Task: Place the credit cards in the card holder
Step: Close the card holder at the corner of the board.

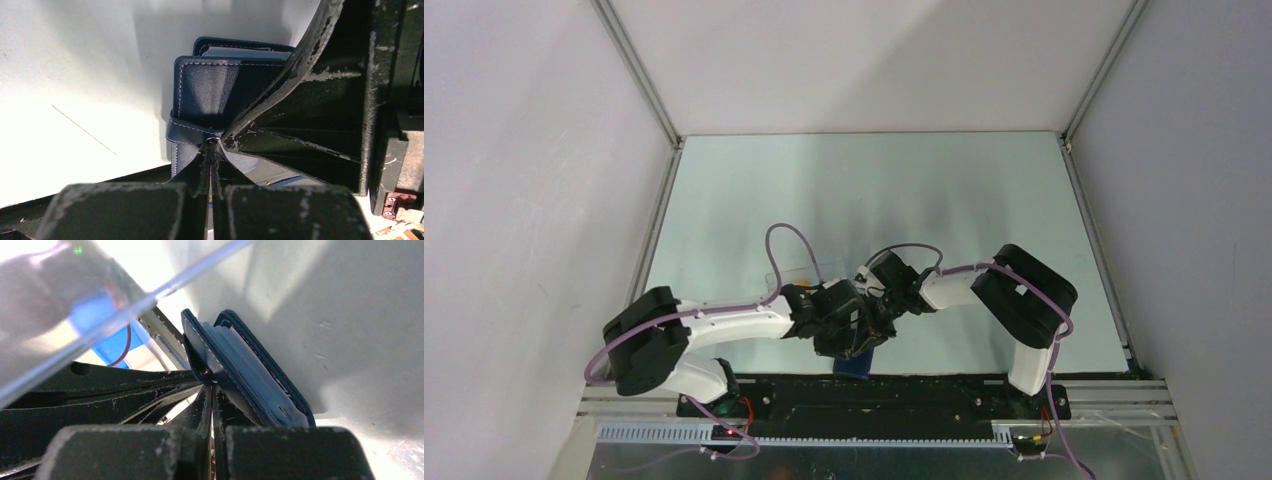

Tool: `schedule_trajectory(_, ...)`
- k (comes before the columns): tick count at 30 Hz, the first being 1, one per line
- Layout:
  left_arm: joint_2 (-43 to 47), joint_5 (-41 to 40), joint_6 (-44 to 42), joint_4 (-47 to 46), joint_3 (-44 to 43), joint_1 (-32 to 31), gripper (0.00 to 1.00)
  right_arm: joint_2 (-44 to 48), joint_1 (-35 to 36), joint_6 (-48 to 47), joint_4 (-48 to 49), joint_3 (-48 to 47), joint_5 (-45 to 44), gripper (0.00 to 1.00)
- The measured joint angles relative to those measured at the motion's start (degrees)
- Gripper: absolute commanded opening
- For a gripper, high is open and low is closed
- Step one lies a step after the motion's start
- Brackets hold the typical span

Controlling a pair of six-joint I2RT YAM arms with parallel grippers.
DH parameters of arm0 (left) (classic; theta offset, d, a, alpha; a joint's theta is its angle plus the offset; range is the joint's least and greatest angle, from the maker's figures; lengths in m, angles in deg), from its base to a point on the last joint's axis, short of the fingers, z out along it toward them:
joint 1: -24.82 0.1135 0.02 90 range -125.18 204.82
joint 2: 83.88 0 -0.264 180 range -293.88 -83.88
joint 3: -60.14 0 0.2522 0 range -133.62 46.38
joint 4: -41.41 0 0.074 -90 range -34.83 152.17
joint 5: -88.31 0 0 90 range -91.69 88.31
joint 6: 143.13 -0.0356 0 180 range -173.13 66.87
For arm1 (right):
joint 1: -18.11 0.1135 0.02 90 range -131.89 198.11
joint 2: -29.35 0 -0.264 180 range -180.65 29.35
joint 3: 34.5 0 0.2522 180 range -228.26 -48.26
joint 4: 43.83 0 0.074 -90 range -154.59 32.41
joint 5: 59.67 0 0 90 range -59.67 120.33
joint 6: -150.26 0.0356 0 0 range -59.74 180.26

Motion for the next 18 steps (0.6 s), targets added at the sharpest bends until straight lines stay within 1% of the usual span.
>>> schedule_trajectory(4,1.4,-0.3,-0.4,-0.2,0.3,0.2,0.0,0.0,0.0,0.0,0.0,0.0,0.0,0.0)
schedule_trajectory(9,8.3,-1.3,-0.4,-1.0,2.6,2.5,0.0,-0.1,0.0,0.0,0.0,-0.1,0.0,0.0)
schedule_trajectory(11,9.6,-1.4,-0.4,-1.2,3.1,3.3,0.0,-0.1,0.0,0.0,0.0,-0.1,0.1,0.0)
schedule_trajectory(18,6.8,-1.2,-1.0,-1.7,3.5,3.5,0.0,-0.3,0.0,0.1,0.2,-0.2,0.4,0.0)
